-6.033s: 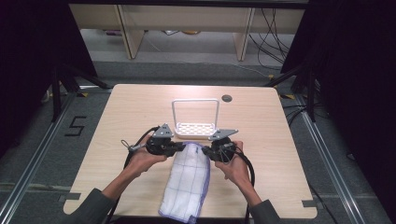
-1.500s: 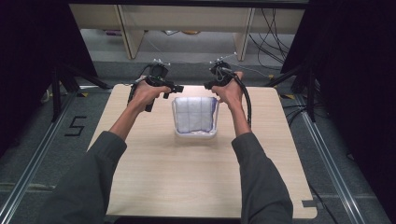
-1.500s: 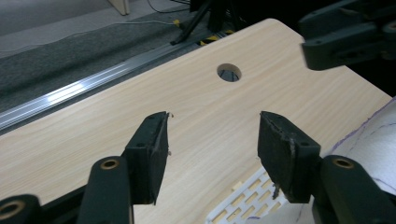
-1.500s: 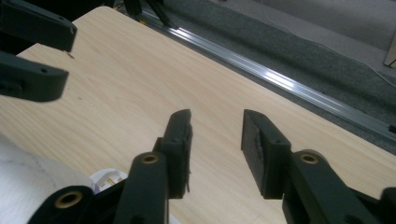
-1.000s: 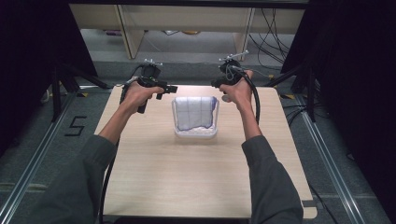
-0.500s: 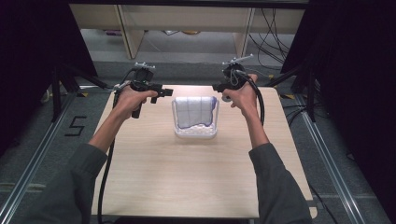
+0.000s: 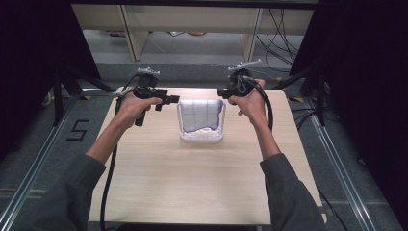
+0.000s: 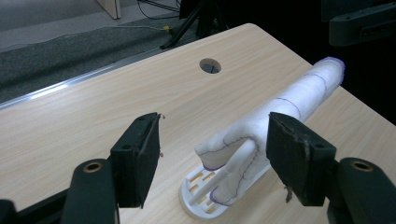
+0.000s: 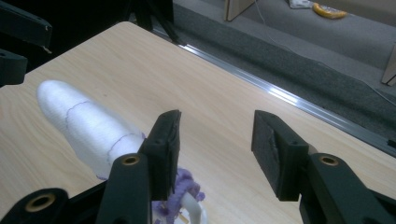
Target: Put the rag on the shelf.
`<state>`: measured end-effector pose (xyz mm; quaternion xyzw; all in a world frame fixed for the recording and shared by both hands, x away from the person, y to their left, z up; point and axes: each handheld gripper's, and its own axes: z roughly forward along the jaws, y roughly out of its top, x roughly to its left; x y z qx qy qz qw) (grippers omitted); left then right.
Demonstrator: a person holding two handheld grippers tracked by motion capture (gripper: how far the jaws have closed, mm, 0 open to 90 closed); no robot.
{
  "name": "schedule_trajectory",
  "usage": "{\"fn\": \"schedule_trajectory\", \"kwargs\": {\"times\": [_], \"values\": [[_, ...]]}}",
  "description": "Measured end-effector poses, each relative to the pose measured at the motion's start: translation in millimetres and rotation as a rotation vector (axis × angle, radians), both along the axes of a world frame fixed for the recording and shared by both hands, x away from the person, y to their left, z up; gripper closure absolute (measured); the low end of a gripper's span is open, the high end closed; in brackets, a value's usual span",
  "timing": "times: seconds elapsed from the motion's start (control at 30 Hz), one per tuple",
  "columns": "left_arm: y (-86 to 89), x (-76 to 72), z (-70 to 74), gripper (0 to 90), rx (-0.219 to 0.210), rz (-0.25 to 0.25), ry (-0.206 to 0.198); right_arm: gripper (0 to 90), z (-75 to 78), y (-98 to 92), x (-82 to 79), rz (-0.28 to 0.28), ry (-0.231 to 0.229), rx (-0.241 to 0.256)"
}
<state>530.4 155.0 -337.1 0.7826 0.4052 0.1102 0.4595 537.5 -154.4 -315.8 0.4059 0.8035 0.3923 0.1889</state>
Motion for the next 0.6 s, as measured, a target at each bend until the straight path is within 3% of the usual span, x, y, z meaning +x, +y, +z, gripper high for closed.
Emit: {"fn": "schedule_trajectory", "kwargs": {"times": [0.17, 0.37, 0.4, 0.43, 0.47, 0.53, 0.6], "values": [[-1.5, -8.7, 0.3, 34.4, -0.026, -0.002, -0.002, 51.7, 0.1, 0.9, -8.4, 0.008, 0.009, 0.015], [0.5, -18.7, -5.5, 33.8, -0.023, -0.020, 0.004, 47.7, -0.6, 1.0, -18.4, 0.021, 0.011, 0.031], [1.0, -20.5, -6.8, 33.7, -0.023, -0.024, 0.004, 46.9, -2.5, 1.0, -17.8, 0.030, -0.020, 0.036], [0.8, -22.4, -8.3, 33.2, -0.029, -0.024, 0.007, 46.3, -1.1, 0.6, -21.2, 0.027, 0.012, 0.034], [1.8, -24.0, -9.3, 32.5, -0.021, -0.034, 0.008, 46.0, -3.2, 0.5, -21.3, 0.035, -0.017, 0.037], [0.5, -28.6, -11.8, 31.4, -0.033, -0.033, 0.011, 44.7, -3.3, 0.7, -26.0, 0.024, 0.010, 0.050], [-0.2, -32.2, -13.0, 30.9, -0.034, -0.036, 0.006, 44.0, -5.5, 0.3, -28.1, 0.046, -0.010, 0.052]]}}
